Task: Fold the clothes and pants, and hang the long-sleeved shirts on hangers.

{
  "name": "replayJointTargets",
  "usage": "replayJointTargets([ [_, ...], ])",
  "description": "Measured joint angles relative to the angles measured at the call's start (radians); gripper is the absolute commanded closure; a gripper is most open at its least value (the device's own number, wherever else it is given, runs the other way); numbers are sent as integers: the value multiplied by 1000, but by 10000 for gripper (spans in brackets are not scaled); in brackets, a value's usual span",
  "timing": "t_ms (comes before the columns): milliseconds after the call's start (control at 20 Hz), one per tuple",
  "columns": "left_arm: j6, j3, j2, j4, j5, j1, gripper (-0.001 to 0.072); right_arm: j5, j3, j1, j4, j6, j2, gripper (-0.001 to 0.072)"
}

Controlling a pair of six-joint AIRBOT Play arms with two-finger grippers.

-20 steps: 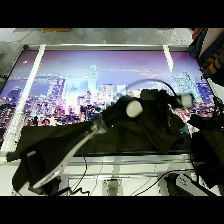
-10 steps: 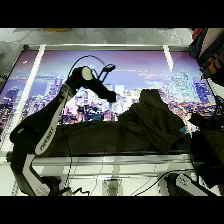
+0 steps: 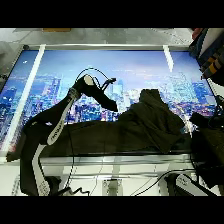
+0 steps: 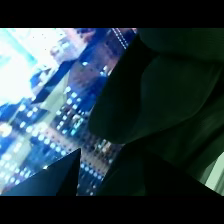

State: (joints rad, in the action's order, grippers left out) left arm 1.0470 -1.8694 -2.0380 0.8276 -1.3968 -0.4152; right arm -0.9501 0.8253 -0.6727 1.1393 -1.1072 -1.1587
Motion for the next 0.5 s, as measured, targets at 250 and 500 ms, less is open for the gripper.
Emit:
replayJointTargets([
  [250,-162,0,-13,-14,6,-49,42,11,0,0,1,0,0,495],
  [500,-219,0,-27,-22,33,-79,178,24,0,0,1,0,0,495],
])
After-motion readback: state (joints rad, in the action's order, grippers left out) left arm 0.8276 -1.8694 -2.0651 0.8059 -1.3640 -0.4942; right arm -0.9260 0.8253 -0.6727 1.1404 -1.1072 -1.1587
